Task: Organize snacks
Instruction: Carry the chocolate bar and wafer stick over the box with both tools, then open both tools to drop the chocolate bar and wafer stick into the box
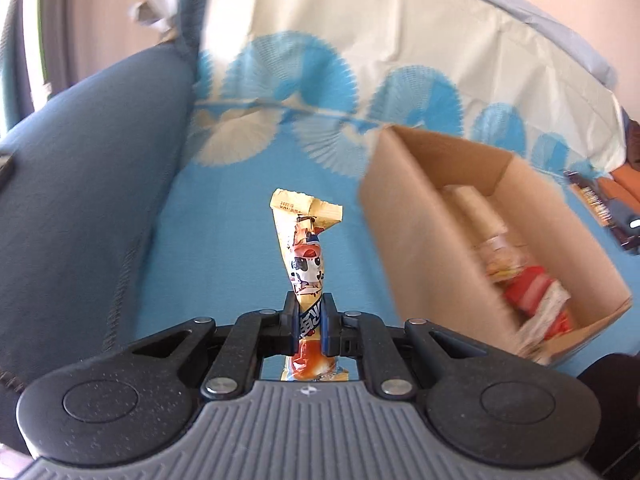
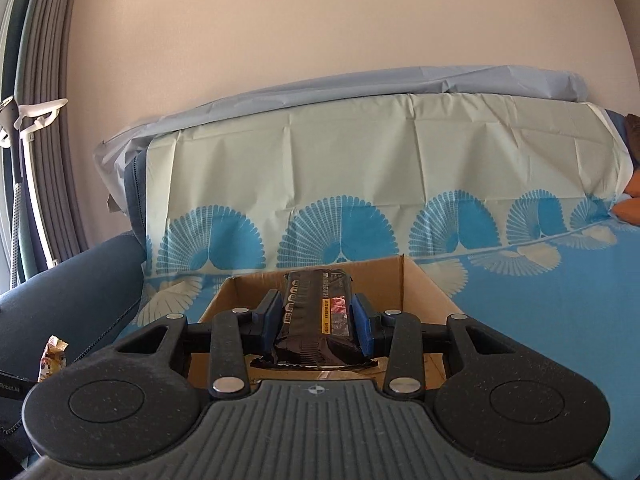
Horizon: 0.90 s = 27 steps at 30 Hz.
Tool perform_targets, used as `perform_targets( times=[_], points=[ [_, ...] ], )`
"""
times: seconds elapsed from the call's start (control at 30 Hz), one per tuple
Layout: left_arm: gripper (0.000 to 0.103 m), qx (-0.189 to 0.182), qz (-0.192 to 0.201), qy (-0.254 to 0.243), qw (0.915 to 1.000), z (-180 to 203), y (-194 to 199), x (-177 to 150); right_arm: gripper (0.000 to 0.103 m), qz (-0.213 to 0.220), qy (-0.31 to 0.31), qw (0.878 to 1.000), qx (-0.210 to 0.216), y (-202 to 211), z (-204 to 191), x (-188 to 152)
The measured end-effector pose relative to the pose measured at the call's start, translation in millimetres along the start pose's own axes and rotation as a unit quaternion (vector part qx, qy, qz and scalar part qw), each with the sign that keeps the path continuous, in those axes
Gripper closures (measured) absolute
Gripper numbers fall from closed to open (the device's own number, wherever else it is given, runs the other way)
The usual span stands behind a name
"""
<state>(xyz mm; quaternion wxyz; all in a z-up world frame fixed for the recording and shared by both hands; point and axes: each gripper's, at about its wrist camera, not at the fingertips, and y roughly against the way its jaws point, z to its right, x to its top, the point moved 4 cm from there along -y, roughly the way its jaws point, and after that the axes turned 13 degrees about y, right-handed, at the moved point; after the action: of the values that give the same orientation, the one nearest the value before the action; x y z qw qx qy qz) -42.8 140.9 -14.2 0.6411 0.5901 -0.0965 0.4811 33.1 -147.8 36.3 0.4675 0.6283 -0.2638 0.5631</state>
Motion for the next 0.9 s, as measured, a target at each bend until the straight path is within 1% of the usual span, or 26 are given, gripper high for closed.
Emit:
perform_targets(
  times=[0.17,0.27,0.37,0.43,0.5,0.57,0.6,0.63,0.67,0.7,0.73,0.77,0.8,0.83,0.87,0.9],
  points=[
    [0.093,-0.047,0.032,-0.031,0.9979,79,4,35,0.063,0.018,-0.012,1.0,-0.016,1,11,0],
    [0.093,-0.079,0.053,-0.048,0.9943,128,2,56,0.063,0.027,-0.025,0.998,-0.041,-3,20,-1],
    [0.093,-0.103,0.07,-0.062,0.9903,172,-2,70,0.063,0.032,-0.038,0.996,-0.071,-6,28,-3],
    [0.093,-0.113,0.079,-0.073,0.9877,196,-6,75,0.063,0.034,-0.044,0.995,-0.08,-7,31,-5],
    [0.093,-0.12,0.083,-0.081,0.9861,214,-8,74,0.063,0.033,-0.049,0.995,-0.079,-7,35,-7],
    [0.092,-0.129,0.074,-0.081,0.9857,226,-12,72,0.063,0.027,-0.052,0.996,-0.074,-10,36,-8],
    [0.091,-0.131,0.067,-0.082,0.9857,230,-15,69,0.06,0.021,-0.053,0.996,-0.068,-11,36,-9],
    [0.084,-0.133,0.061,-0.086,0.9856,231,-16,65,0.056,0.015,-0.051,0.996,-0.066,-14,36,-9],
    [0.069,-0.131,0.059,-0.089,0.9856,230,-17,61,0.049,0.011,-0.05,0.996,-0.068,-15,35,-9],
    [0.061,-0.13,0.061,-0.091,0.9855,228,-17,58,0.032,0.011,-0.049,0.996,-0.072,-16,36,-9],
    [0.051,-0.129,0.064,-0.092,0.9853,225,-15,54,0.022,0.012,-0.05,0.996,-0.074,-15,36,-8],
    [0.046,-0.128,0.065,-0.092,0.9854,222,-14,50,0.02,0.01,-0.051,0.996,-0.072,-16,36,-8],
    [0.043,-0.125,0.066,-0.09,0.9859,216,-11,47,0.016,0.006,-0.053,0.996,-0.069,-17,36,-9],
    [0.036,-0.121,0.068,-0.085,0.9866,210,-9,44,0.012,0.002,-0.054,0.996,-0.067,-17,36,-9],
    [0.028,-0.117,0.071,-0.079,0.9874,204,-5,41,0.01,-0.002,-0.053,0.996,-0.067,-18,35,-9],
    [0.025,-0.115,0.075,-0.074,0.9878,198,-1,38,0.006,-0.002,-0.052,0.996,-0.067,-18,34,-9]
  ],
)
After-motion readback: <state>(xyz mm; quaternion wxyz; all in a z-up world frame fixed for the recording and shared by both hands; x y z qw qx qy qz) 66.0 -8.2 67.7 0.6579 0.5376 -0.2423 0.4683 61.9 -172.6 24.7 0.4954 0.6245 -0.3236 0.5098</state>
